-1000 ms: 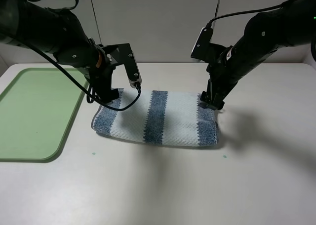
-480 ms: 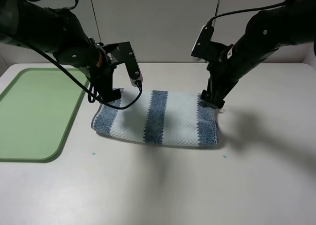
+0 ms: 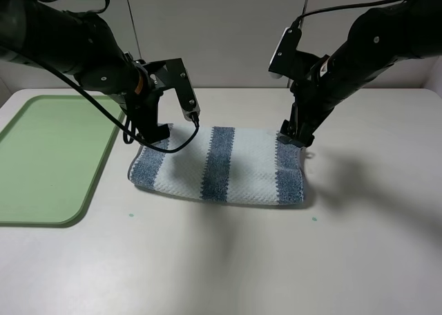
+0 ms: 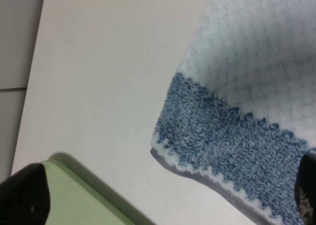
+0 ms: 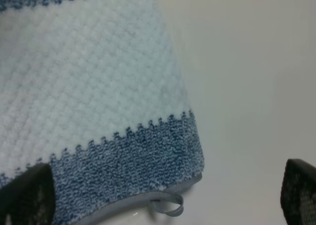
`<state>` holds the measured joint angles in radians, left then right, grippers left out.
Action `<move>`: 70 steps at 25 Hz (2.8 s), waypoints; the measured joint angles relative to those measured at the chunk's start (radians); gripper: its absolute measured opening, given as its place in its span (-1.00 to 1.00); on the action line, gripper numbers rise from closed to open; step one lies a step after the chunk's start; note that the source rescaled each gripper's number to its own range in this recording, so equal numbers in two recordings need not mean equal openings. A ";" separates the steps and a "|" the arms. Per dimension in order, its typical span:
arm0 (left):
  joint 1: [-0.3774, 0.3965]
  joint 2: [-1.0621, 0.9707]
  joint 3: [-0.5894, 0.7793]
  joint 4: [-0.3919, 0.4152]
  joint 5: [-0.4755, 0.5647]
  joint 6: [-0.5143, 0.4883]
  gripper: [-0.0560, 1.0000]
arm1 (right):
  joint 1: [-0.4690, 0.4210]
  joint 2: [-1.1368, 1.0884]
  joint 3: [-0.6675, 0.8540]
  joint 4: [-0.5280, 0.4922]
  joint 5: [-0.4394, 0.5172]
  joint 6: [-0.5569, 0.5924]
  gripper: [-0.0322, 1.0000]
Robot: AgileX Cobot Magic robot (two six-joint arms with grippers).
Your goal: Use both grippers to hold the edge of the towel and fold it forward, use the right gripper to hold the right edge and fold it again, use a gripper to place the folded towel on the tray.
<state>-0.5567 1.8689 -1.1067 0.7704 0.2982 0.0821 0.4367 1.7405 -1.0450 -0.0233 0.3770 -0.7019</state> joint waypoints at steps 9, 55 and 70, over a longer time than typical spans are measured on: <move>0.000 0.000 0.000 0.000 0.000 0.000 1.00 | 0.000 0.000 0.000 0.003 0.000 0.000 1.00; -0.021 -0.177 0.000 -0.255 0.207 -0.107 1.00 | 0.000 -0.062 0.000 0.007 0.028 0.071 1.00; -0.082 -0.790 0.178 -0.569 0.302 -0.123 1.00 | 0.000 -0.062 0.000 0.007 0.030 0.074 1.00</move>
<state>-0.6390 1.0790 -0.9289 0.2016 0.5998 -0.0405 0.4367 1.6788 -1.0450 -0.0163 0.4069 -0.6278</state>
